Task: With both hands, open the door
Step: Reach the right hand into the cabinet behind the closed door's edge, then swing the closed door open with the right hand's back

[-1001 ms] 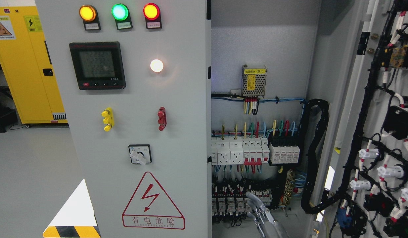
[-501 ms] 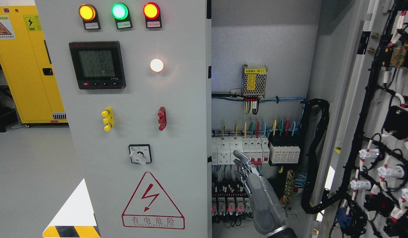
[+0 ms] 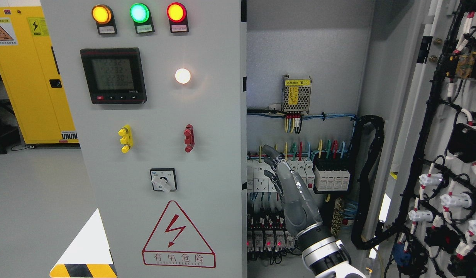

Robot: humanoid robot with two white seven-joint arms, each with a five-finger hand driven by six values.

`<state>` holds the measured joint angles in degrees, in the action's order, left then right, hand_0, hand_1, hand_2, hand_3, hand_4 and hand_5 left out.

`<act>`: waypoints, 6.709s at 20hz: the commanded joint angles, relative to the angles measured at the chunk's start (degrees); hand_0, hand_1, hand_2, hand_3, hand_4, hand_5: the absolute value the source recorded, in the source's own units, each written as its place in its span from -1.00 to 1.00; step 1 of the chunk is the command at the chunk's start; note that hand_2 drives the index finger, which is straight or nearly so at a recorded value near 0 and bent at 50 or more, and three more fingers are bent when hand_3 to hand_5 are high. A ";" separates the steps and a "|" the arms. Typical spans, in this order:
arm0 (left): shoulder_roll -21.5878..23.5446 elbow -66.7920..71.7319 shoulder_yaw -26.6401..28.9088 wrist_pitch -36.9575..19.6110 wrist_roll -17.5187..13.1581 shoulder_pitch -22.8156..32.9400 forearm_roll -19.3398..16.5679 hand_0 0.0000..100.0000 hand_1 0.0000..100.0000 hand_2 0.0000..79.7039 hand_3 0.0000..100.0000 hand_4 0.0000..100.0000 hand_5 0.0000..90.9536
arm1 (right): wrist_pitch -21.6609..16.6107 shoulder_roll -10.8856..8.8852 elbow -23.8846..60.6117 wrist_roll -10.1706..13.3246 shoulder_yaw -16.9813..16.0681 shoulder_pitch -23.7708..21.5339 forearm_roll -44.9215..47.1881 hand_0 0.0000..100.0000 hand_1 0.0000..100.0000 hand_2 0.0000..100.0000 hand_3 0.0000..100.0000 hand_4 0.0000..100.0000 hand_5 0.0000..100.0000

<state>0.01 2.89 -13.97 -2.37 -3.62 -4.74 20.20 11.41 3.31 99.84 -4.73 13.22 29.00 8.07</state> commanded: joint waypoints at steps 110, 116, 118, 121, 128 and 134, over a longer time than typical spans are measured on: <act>-0.80 0.01 0.26 -0.26 0.02 0.00 0.01 -1.00 -1.00 -1.00 -1.00 -1.00 -1.00 | 12.85 -2.25 -4.04 -33.68 -0.92 8.44 26.82 -0.56 -0.98 -1.00 -1.00 -1.00 -1.00; -0.80 0.01 0.26 -0.26 0.02 0.00 0.01 -1.00 -1.00 -1.00 -1.00 -1.00 -1.00 | 12.23 -2.69 -3.34 -33.68 2.85 5.72 26.82 -0.56 -0.98 -1.00 -1.00 -1.00 -1.00; -0.80 0.01 0.26 -0.26 0.02 0.00 0.01 -1.00 -1.00 -1.00 -1.00 -1.00 -1.00 | 12.23 -2.95 -2.64 -33.68 5.22 5.63 26.82 -0.56 -0.98 -1.00 -1.00 -1.00 -1.00; -0.80 0.01 0.26 -0.26 0.02 0.00 0.01 -1.00 -1.00 -1.00 -1.00 -1.00 -1.00 | 11.97 -4.36 -2.46 -33.86 8.12 5.11 26.82 -0.56 -0.98 -1.00 -1.00 -1.00 -1.00; -0.80 0.01 0.26 -0.26 0.02 0.00 0.01 -1.00 -1.00 -1.00 -1.00 -1.00 -1.00 | 11.88 -5.59 0.17 -33.86 16.38 3.26 26.47 -0.56 -0.98 -1.00 -1.00 -1.00 -1.00; -0.80 0.01 0.26 -0.17 0.02 0.00 0.01 -1.00 -1.00 -1.00 -1.00 -1.00 -1.00 | 11.88 -3.75 0.88 -33.68 20.35 2.03 24.98 -0.55 -0.98 -1.00 -1.00 -1.00 -1.00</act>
<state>0.00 2.90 -13.71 -2.61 -3.62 -4.74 20.22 23.31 -0.53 98.35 -38.42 24.94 32.10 34.15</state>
